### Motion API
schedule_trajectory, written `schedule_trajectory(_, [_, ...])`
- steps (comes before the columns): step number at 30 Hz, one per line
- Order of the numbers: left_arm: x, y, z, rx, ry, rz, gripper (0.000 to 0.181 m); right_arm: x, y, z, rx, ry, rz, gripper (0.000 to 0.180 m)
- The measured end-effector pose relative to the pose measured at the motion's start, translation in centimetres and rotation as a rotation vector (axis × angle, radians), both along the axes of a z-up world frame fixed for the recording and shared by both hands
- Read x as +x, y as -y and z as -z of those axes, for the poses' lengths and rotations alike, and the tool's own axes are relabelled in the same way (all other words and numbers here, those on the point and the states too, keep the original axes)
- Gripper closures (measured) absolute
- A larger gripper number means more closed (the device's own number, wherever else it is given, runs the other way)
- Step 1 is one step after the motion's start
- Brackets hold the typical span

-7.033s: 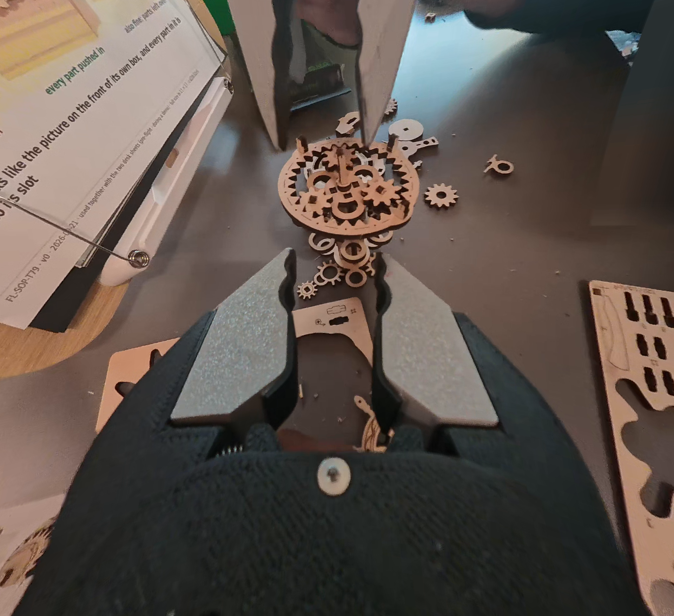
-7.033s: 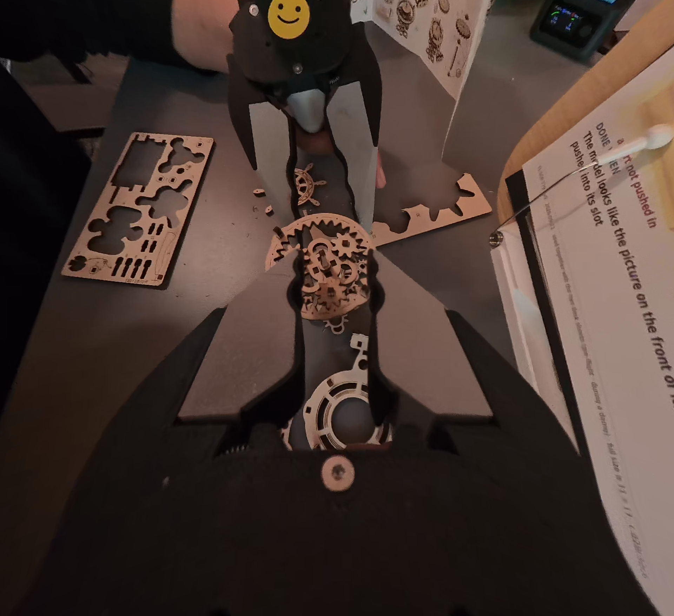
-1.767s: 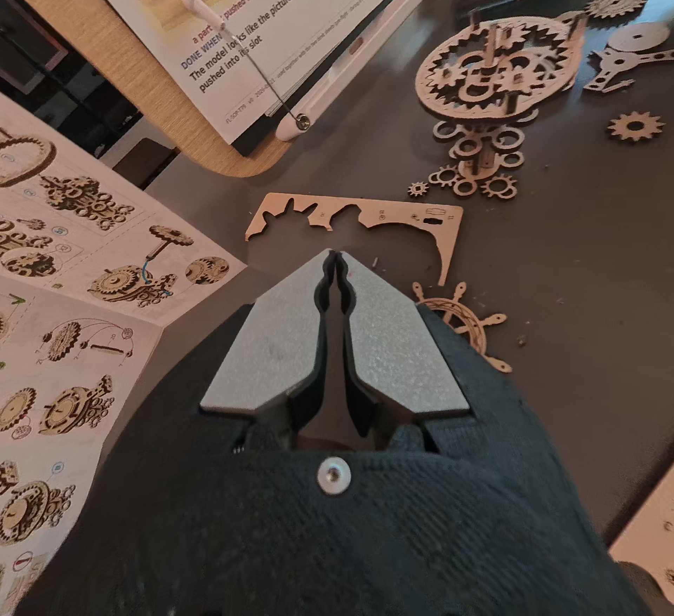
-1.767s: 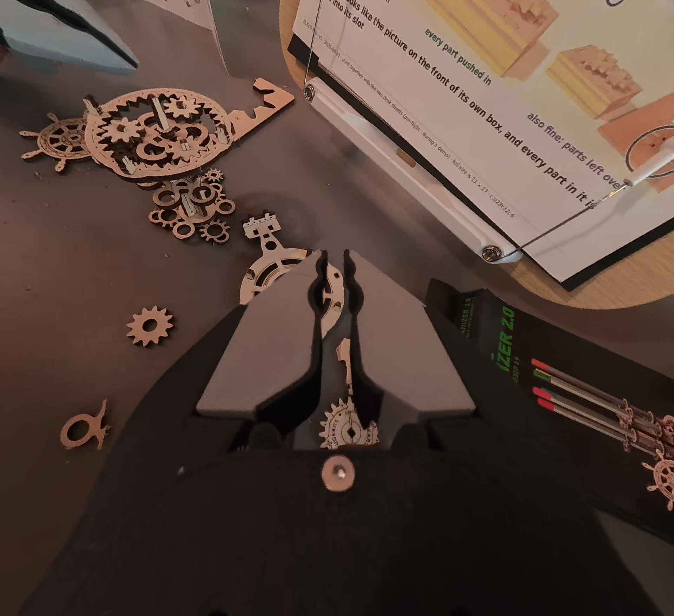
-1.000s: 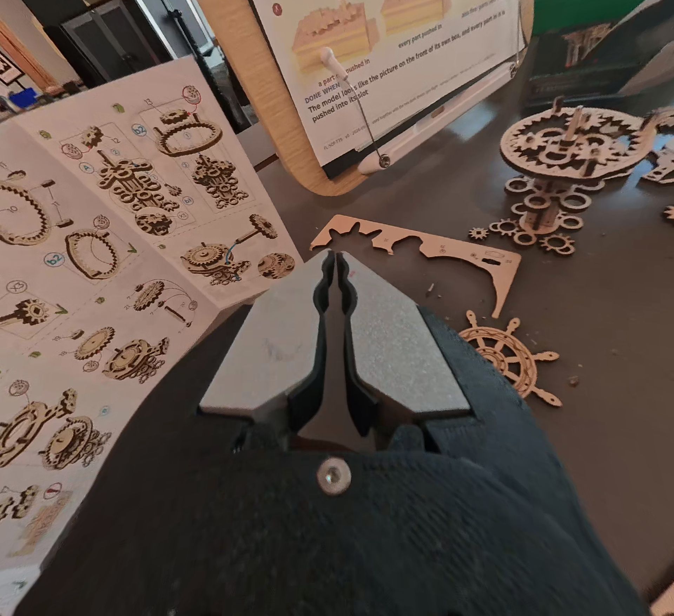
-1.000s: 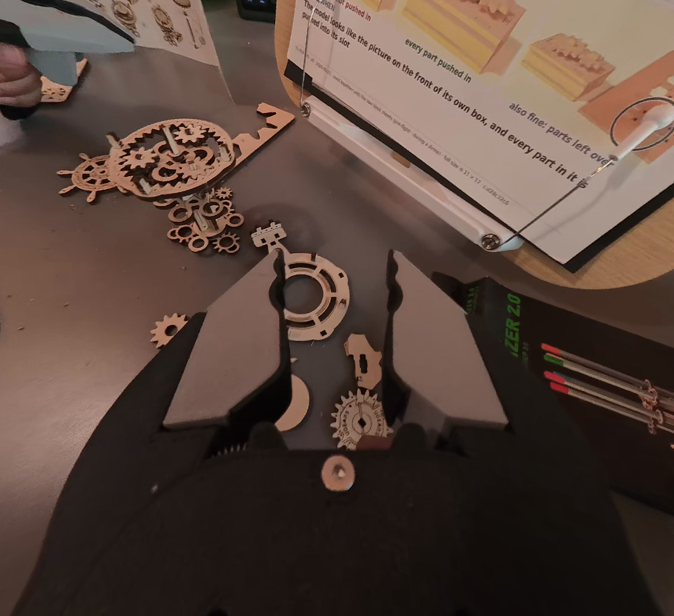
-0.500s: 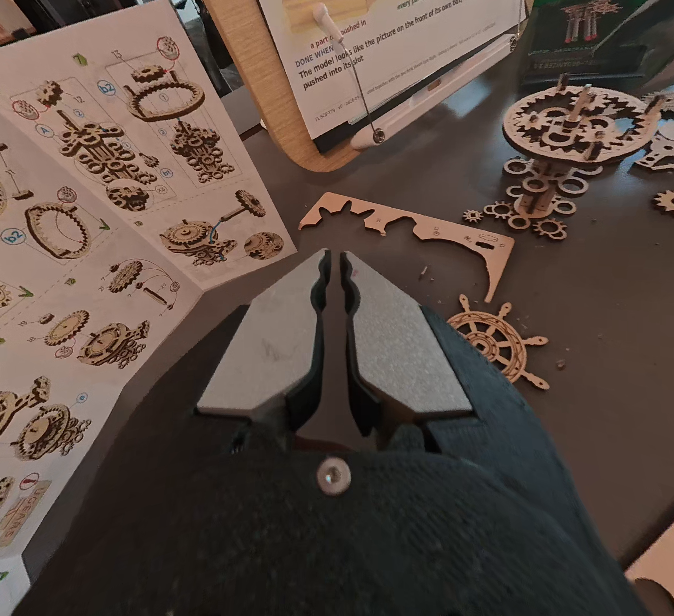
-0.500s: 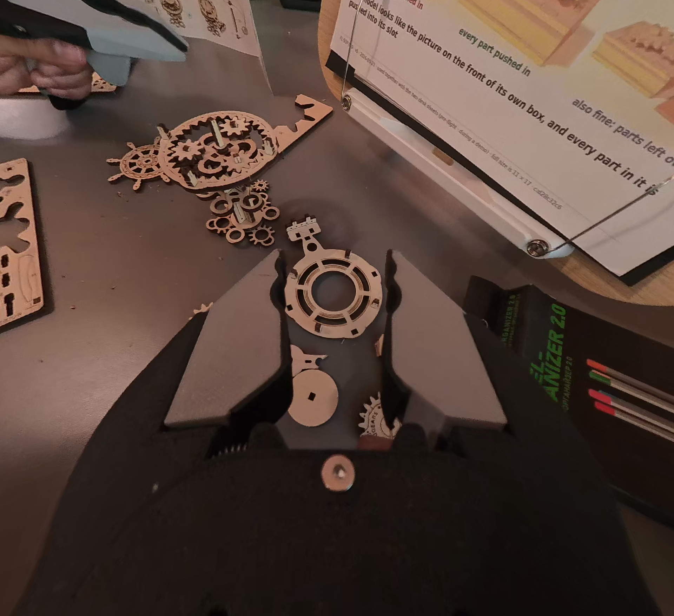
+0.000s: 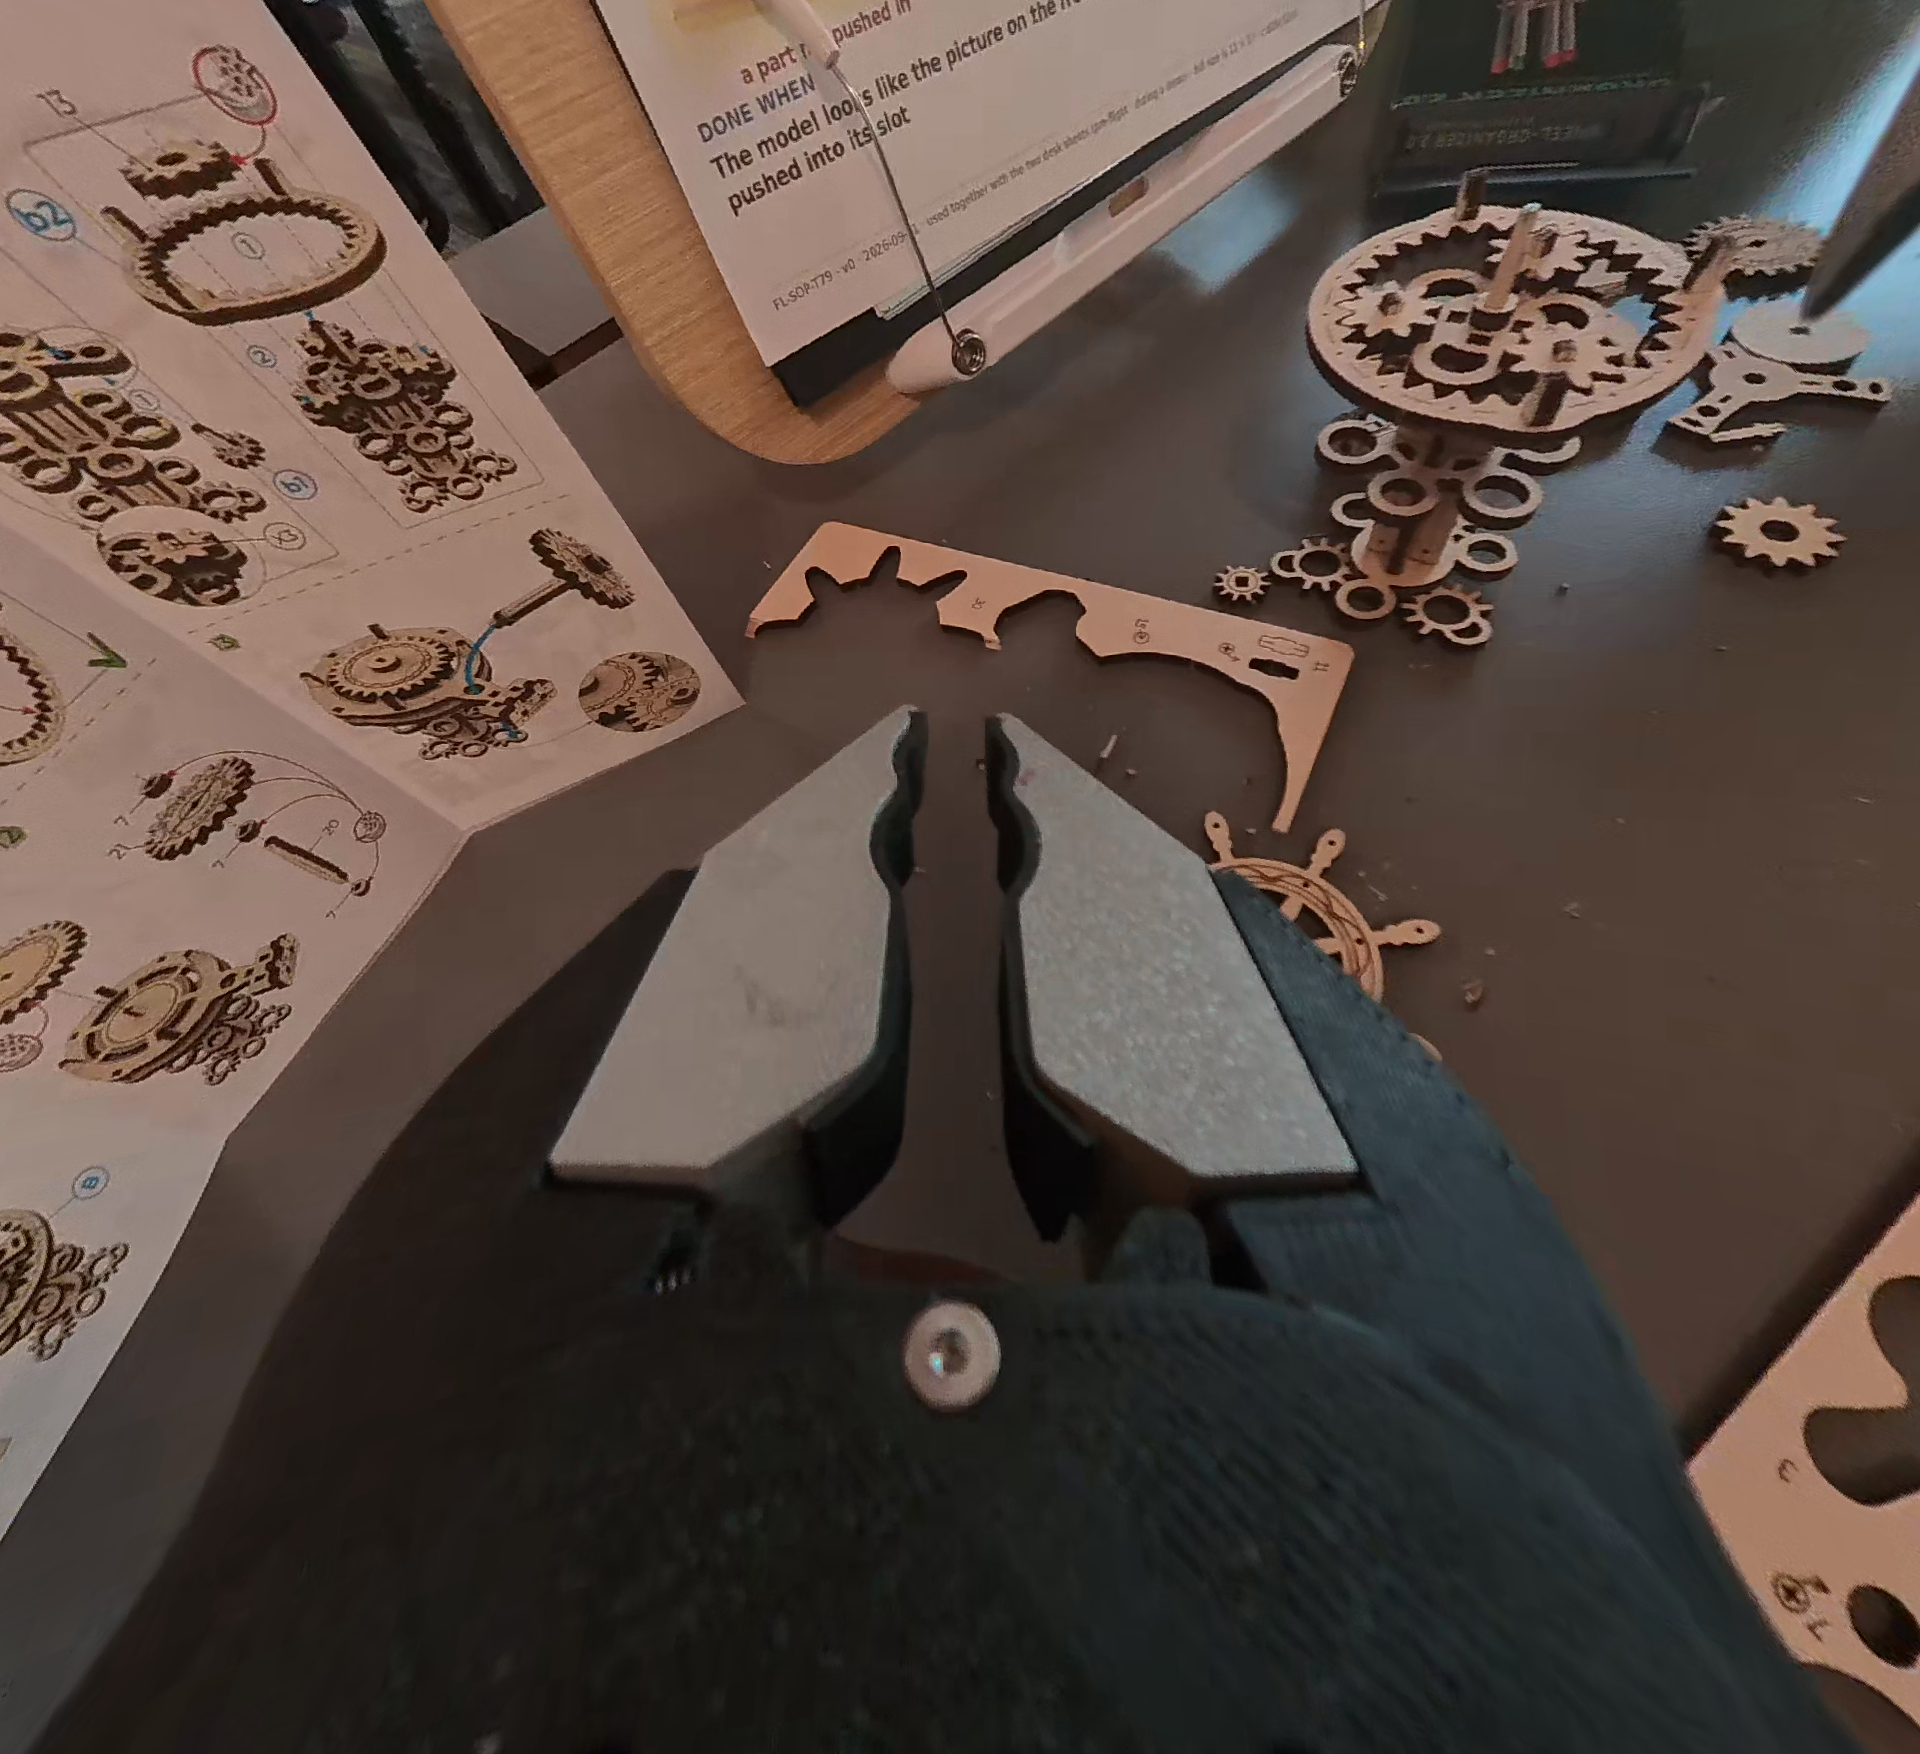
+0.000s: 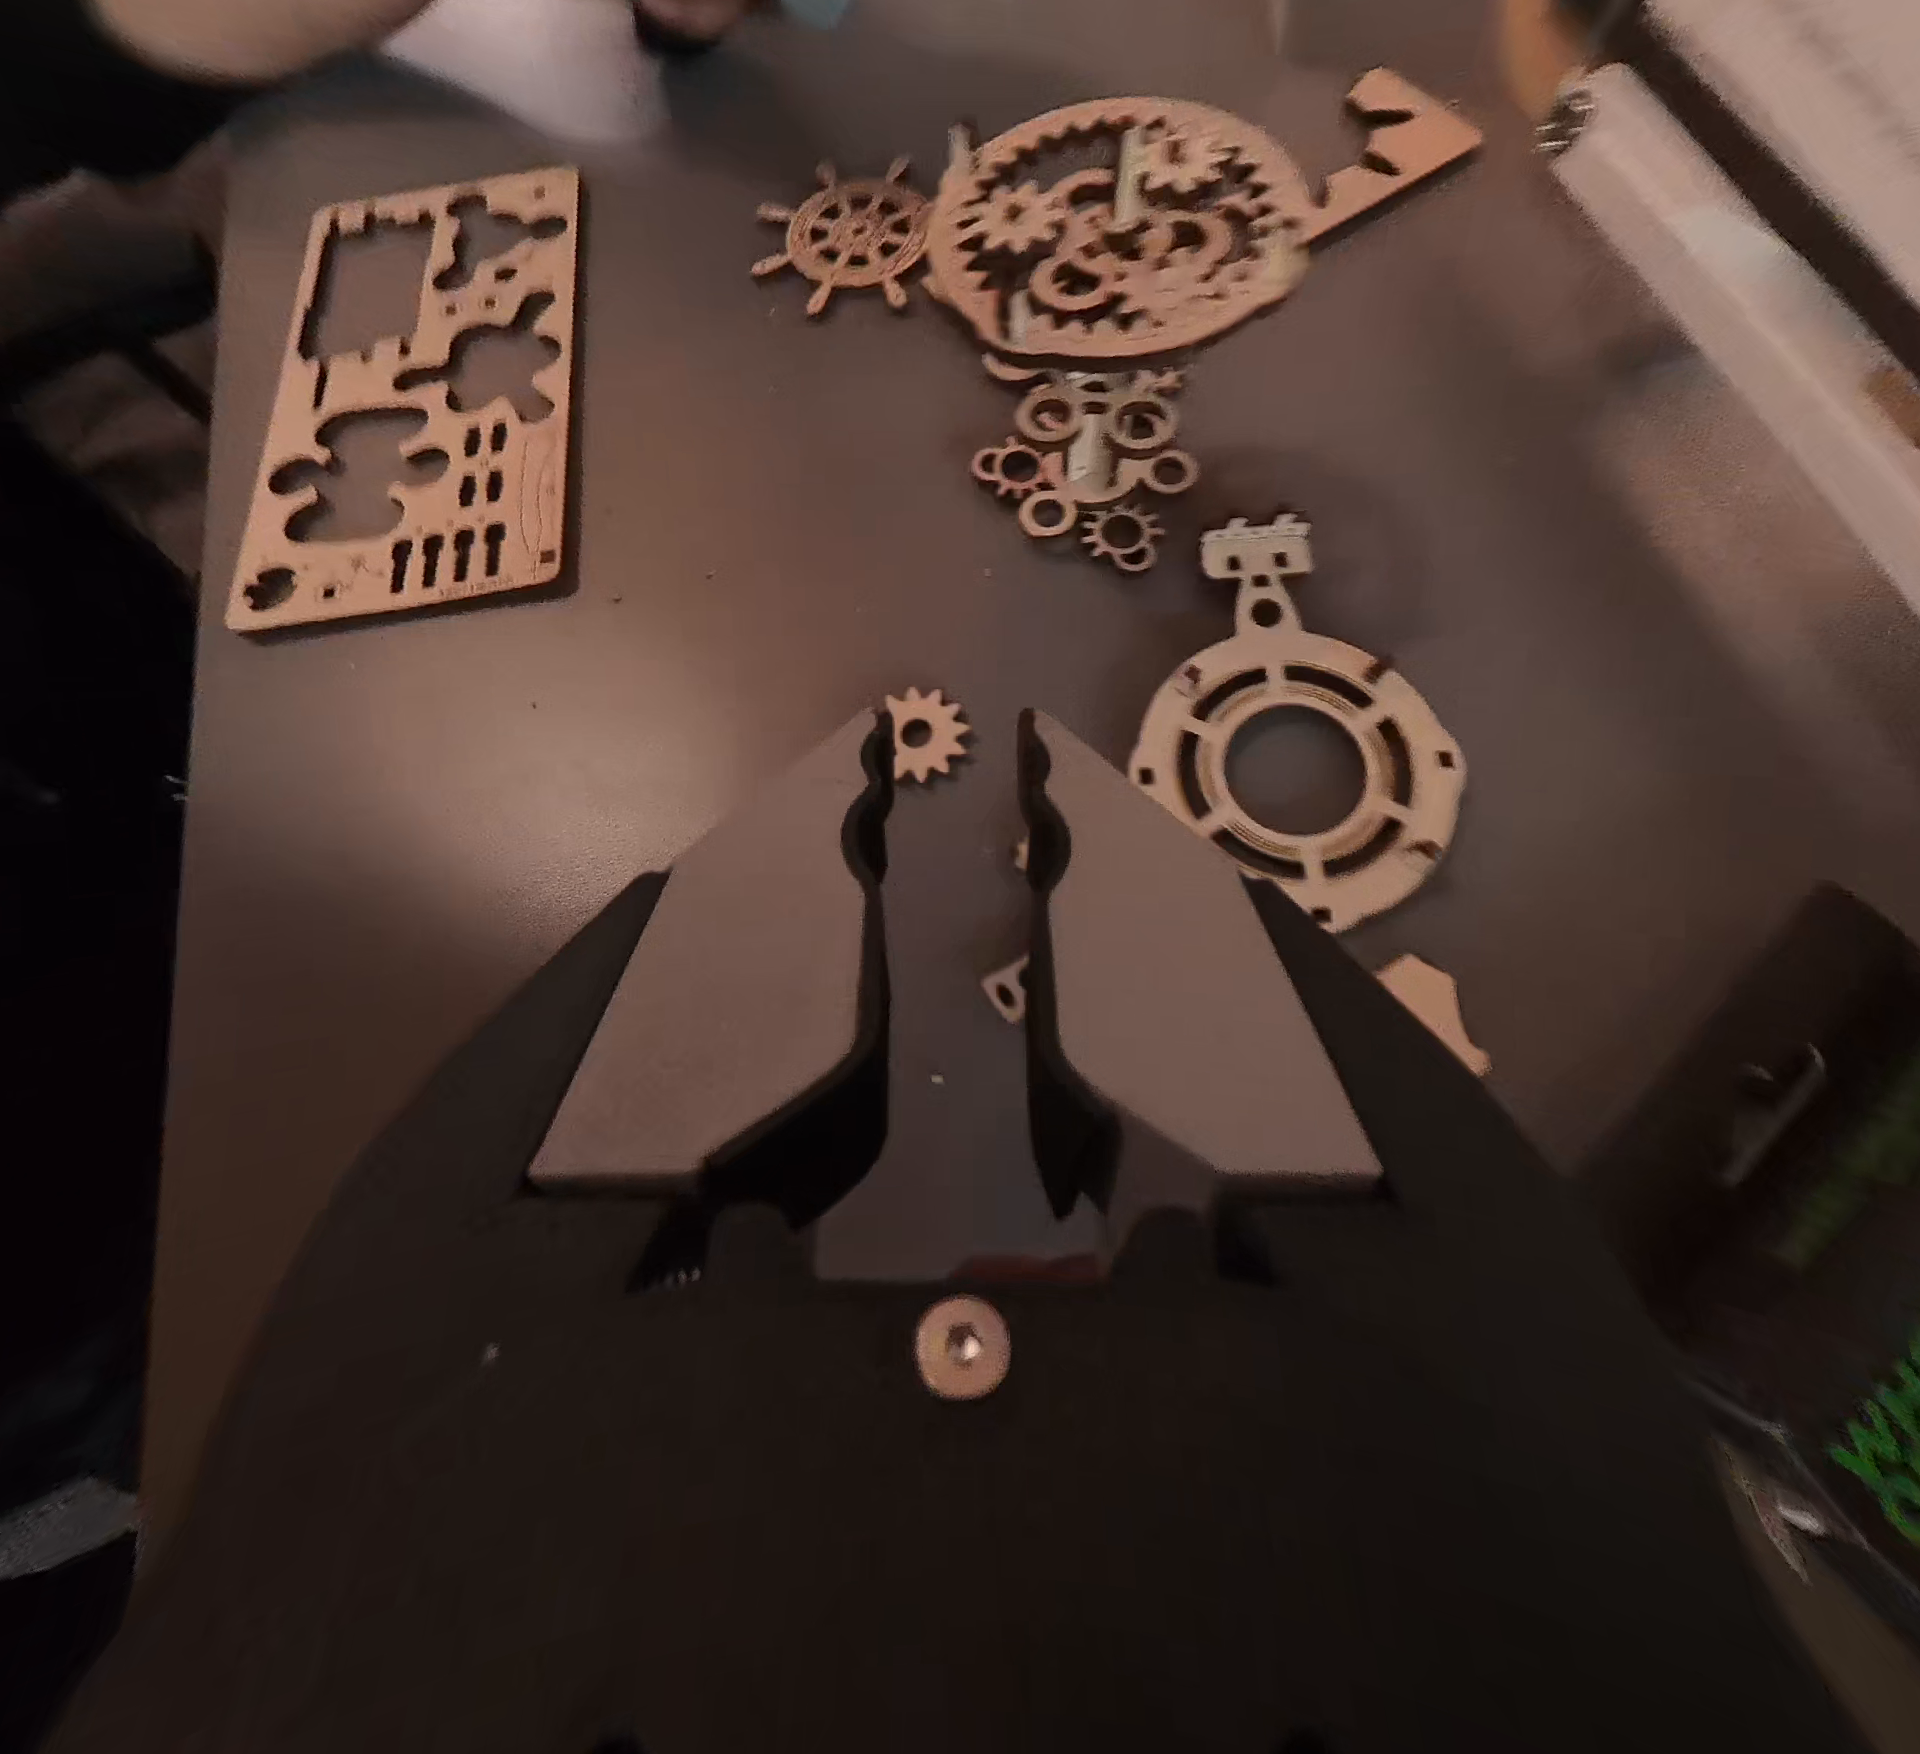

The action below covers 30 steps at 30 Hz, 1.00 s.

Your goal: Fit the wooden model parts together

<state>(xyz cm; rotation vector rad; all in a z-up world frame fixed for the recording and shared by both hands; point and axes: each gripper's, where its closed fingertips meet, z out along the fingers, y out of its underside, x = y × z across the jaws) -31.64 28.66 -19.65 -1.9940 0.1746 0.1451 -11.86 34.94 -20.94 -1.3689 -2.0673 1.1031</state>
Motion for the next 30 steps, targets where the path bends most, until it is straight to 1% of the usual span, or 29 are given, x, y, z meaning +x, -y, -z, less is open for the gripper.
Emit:
schedule_trajectory(3, [0.0, 0.0, 0.0, -0.002, 0.000, -0.002, 0.172, -0.4, 1.6, 1.3, 0.066, 0.037, -0.043, 0.156])
schedule_trajectory(5, [-0.1, 0.0, 0.1, -0.003, 0.000, -0.003, 0.172, -0.6, 2.1, 1.7, 0.066, 0.055, -0.045, 0.151])
schedule_trajectory(11, [-0.2, 0.0, 0.1, -0.004, 0.024, -0.008, 0.171, -0.9, 1.8, 2.7, 0.055, 0.100, -0.017, 0.144])
schedule_trajectory(26, [0.7, 0.0, 0.4, -0.020, -0.022, 0.024, 0.168, -1.2, 1.5, 3.5, 0.083, 0.120, 0.012, 0.145])
schedule_trajectory(30, [0.1, 0.0, -0.1, 0.010, 0.062, -0.004, 0.166, -1.2, 1.4, 3.5, 0.076, 0.120, 0.012, 0.145])
